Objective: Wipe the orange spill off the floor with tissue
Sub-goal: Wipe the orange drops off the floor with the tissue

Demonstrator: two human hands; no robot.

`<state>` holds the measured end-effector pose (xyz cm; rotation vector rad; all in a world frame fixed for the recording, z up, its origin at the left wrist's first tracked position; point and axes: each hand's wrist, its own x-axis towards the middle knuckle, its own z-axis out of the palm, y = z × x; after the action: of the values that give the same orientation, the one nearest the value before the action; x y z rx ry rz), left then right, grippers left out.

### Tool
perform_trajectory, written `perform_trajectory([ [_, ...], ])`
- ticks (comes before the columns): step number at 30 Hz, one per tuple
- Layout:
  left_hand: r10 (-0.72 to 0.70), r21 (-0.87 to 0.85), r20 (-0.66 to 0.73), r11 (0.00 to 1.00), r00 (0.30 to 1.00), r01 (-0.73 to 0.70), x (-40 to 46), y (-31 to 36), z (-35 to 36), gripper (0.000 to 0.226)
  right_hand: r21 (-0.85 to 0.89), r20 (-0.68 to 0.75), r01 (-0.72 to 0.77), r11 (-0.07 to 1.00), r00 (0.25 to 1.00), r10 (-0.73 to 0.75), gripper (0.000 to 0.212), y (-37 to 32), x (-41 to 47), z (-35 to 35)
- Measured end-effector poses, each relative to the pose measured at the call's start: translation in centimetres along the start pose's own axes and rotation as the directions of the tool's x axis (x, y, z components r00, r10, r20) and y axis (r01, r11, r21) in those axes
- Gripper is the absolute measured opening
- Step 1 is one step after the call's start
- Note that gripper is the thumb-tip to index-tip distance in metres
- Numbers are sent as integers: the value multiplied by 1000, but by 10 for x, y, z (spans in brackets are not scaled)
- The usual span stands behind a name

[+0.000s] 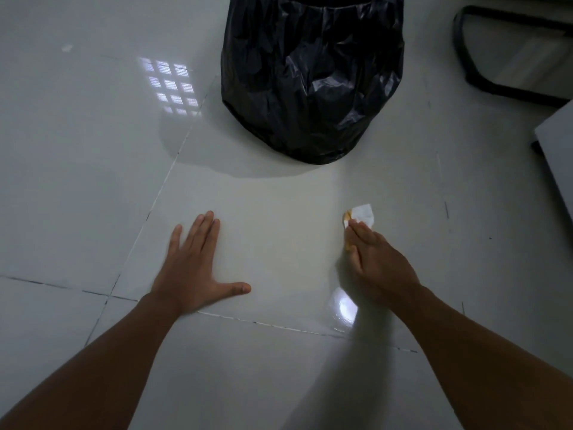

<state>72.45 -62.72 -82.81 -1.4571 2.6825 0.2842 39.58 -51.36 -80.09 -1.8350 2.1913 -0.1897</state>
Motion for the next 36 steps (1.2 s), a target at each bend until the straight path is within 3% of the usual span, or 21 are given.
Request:
perform_trajectory([
  [4, 4, -13, -18, 1000, 1000, -4, -1, -1, 1, 143, 156, -158, -143, 977, 973, 168, 56, -16, -17, 20],
  [7, 7, -2, -21, 1000, 1000, -7, 0, -1, 2, 143, 232, -174, -233, 944, 945, 276, 57, -33, -13, 31],
  [9, 9, 3, -17, 1000, 1000, -9, 0, -1, 3, 142, 202, -201, -209, 957, 947, 249, 56, -40, -15, 33],
  [14, 6, 7, -16, 1000, 1000, -6, -1, -1, 2, 140, 81, -208, 14, 997, 978, 3, 53, -62, -30, 46],
  [19, 0, 7, -21, 1000, 1000, 0, -1, -1, 3, 142, 270, -299, -56, 961, 944, 139, 33, -58, -18, 21],
  [22, 5, 6, -19, 1000, 1000, -5, 0, -1, 2, 142, 301, -351, 8, 954, 931, 103, 22, -35, -8, 4],
  [26, 3, 0, -19, 1000, 1000, -3, -1, -1, 2, 143, 349, -144, 57, 935, 990, -6, 38, -5, 2, 1],
  [29, 1, -4, -17, 1000, 1000, -1, -1, -1, 2, 144, 282, 3, 115, 952, 993, -121, 50, 0, 0, 4],
  [36, 1, -6, -17, 1000, 1000, -2, 0, -1, 2, 142, 210, 20, 96, 973, 994, -103, 52, -8, 1, 2],
])
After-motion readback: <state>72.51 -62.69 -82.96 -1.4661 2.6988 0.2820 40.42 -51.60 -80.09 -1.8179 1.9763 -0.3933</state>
